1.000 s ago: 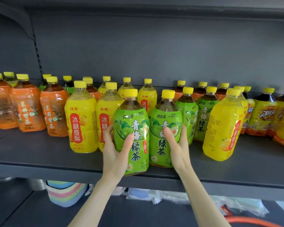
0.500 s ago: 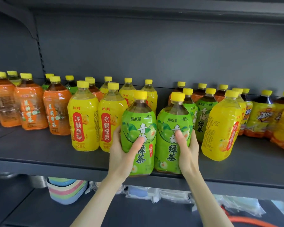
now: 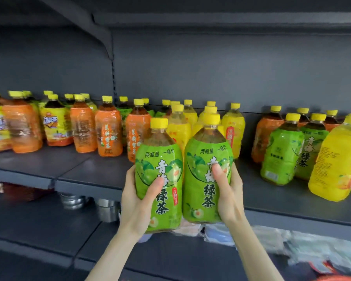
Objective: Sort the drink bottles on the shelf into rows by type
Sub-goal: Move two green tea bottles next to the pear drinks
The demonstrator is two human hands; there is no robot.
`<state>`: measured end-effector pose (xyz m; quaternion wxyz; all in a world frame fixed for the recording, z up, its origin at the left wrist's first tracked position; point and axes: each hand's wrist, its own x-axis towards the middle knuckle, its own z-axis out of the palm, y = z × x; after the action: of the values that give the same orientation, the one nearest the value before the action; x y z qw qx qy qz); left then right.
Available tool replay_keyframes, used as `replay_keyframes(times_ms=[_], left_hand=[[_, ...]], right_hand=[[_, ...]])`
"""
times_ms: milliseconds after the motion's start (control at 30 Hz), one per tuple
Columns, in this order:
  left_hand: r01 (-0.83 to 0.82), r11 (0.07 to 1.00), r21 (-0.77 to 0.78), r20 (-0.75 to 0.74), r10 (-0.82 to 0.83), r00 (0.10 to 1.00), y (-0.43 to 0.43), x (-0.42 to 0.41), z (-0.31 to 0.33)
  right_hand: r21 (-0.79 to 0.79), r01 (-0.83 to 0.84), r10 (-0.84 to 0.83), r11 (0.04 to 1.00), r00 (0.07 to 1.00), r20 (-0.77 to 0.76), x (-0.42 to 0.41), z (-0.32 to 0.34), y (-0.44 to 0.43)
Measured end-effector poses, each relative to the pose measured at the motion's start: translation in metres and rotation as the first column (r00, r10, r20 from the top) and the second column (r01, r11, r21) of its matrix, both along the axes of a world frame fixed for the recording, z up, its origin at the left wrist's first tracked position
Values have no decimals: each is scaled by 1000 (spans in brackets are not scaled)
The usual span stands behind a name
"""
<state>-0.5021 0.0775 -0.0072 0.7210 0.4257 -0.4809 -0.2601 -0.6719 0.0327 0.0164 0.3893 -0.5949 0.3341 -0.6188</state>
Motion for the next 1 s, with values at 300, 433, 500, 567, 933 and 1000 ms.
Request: replay_keyframes(times_ms=[300,433,500,567,933,1000], left_hand=[[-43,999,31,-21,44,999,28,157,3],[-65,997,37,20,64,998,3,205,12],[-71,996,47,32,69,997,-14,225,14],[-69,996,57,62,65,996,-32,243,15],[11,997,74,134,-21,991,-109,309,17],[47,997,60,163,-56,985,-115,317,16]], right_hand=[[78,-61,58,995,998,37,159,-9,24],[69,-61,58,996,997,53,207,1,-1],[36,-68,67,997,997,32,227,2,-20],[30,-61,60,998,998,28,245,-1,-38],[40,-36,41,999,993,-112,297,-3,-102],[22,-18,21,1000,991,-134,302,-3,-105]])
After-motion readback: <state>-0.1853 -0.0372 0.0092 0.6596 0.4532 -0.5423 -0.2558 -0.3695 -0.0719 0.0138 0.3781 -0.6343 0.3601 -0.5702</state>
